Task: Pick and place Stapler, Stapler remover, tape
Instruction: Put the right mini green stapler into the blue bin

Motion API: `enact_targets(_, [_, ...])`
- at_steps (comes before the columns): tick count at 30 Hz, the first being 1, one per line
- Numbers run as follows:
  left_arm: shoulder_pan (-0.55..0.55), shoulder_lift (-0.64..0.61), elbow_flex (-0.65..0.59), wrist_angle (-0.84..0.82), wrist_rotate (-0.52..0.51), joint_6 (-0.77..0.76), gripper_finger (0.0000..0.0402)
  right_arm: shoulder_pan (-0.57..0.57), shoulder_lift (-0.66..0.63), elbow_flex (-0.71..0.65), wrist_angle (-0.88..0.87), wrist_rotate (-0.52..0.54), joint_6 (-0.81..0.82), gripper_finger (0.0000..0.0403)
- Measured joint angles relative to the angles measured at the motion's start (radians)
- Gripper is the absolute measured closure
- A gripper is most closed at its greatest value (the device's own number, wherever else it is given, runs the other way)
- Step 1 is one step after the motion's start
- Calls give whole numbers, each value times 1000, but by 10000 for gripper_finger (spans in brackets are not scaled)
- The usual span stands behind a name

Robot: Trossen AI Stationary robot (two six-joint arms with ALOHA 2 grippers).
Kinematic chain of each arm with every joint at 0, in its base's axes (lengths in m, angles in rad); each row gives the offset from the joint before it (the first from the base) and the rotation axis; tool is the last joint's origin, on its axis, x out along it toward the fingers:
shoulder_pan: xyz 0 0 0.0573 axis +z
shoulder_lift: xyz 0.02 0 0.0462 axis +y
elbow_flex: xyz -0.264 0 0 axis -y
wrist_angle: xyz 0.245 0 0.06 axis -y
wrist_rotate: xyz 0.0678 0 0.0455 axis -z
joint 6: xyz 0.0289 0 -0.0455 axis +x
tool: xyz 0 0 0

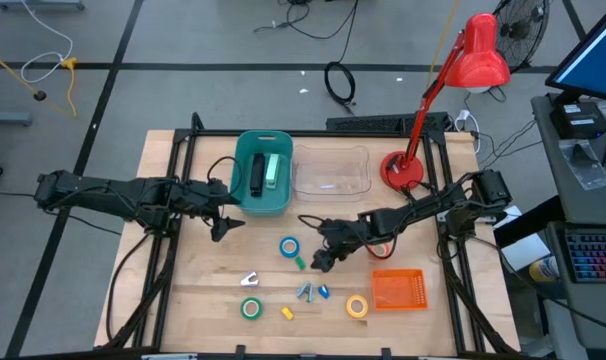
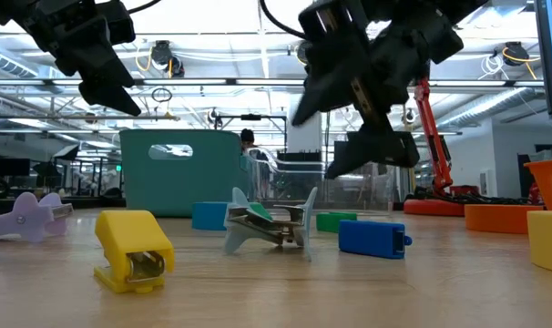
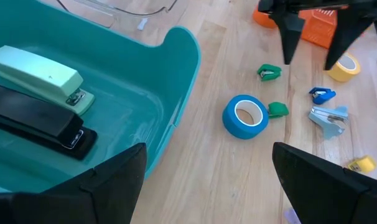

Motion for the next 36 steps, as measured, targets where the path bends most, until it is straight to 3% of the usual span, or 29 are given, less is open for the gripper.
enact_targets(4, [0,0,0,0,0,0,50,0,0,0,99,-76,87,113])
enact_targets(8, [0,0,0,0,0,0,50,0,0,0,190,-72,118,113])
enact_targets(17, [0,0,0,0,0,0,50,39,0,7,150,-3,102,112])
enact_targets(21, [0,0,0,0,0,0,50,76,1,115,-48,77,46,112])
enact_targets(28, [0,0,0,-1,0,8,50,115,13,375,-580,175,29,112])
enact_targets(36, [0,0,0,-7,-1,23,50,112,52,391,-690,243,80,112])
